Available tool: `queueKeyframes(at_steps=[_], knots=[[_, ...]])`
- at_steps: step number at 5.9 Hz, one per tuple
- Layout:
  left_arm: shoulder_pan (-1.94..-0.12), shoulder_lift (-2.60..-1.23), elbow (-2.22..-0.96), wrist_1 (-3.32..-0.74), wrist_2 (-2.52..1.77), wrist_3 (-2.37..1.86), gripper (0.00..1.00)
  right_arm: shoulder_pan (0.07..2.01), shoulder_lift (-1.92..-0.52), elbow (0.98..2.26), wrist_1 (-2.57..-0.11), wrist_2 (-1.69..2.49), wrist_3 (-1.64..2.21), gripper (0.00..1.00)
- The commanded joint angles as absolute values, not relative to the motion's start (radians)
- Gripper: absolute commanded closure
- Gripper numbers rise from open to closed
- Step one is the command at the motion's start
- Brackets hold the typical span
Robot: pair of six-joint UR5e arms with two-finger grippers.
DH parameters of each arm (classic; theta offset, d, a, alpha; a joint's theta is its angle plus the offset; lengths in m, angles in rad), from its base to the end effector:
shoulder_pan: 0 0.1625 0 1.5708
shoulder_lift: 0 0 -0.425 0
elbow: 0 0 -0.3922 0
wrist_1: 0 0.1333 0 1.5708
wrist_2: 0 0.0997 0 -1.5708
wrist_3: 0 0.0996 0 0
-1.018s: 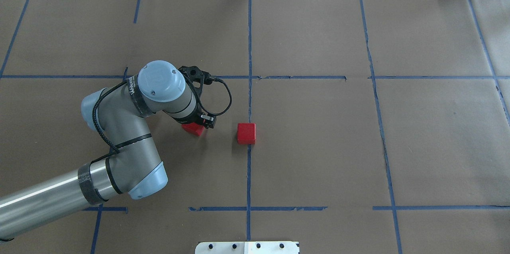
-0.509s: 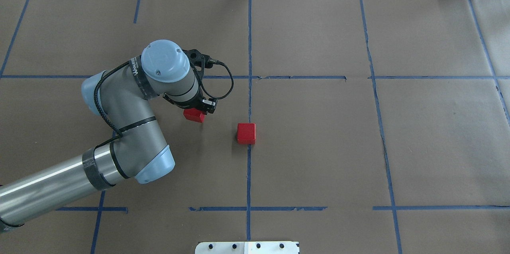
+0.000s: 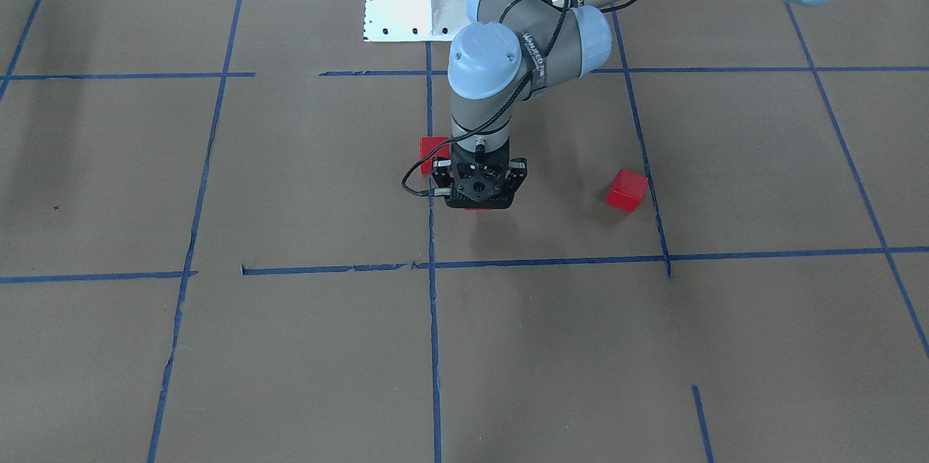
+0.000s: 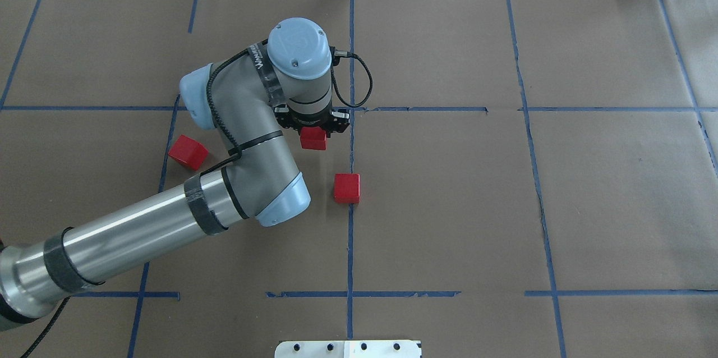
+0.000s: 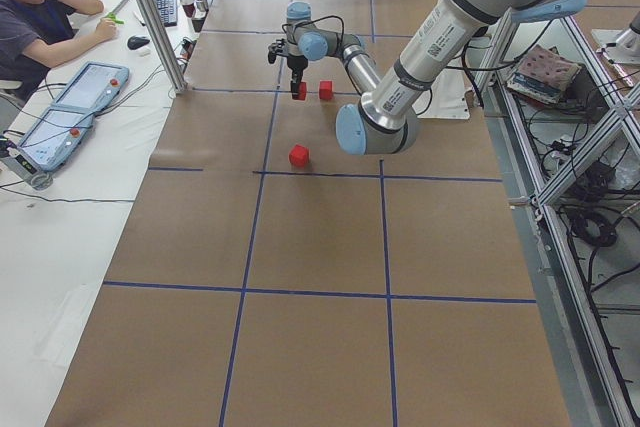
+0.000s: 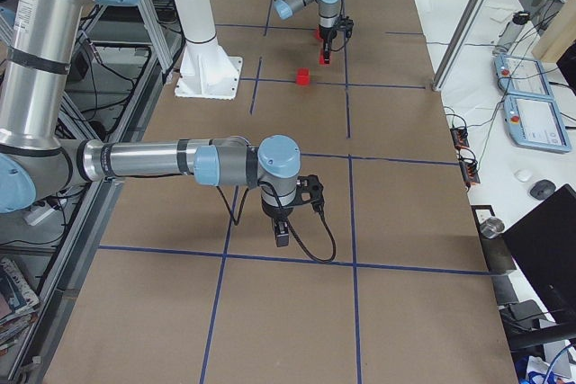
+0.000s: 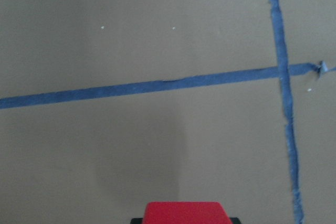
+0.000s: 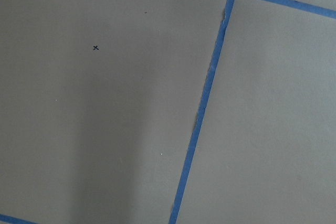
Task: Form red blocks into L shape at center
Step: 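Carry the cube with the left gripper beside the center cube, farther from robot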
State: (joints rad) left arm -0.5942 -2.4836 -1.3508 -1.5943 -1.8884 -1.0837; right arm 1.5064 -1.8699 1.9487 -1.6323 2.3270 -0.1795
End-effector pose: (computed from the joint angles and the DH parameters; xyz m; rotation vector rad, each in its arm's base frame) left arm 0.5853 -0.5188 0.1778 0.1049 0.7648 0.0120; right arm 0.0412 -0.3701 0.6085 0.0601 -0.7559 -0.2387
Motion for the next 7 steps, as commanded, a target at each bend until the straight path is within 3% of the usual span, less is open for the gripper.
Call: queueKeyframes(at_steps=[1,7], knots=[[-0.56,-2.542,-1.244,-1.666,-1.887,-1.137,0.69,1.506,-1.87,1.948,-1.632,2.327,-0.179,0.0],[-0.509,-2.537,-1.247,-1.666,-1.888,-1.17,0.69,1.506,-1.87,1.94,-1.631,2.326,-0.183,0.0]])
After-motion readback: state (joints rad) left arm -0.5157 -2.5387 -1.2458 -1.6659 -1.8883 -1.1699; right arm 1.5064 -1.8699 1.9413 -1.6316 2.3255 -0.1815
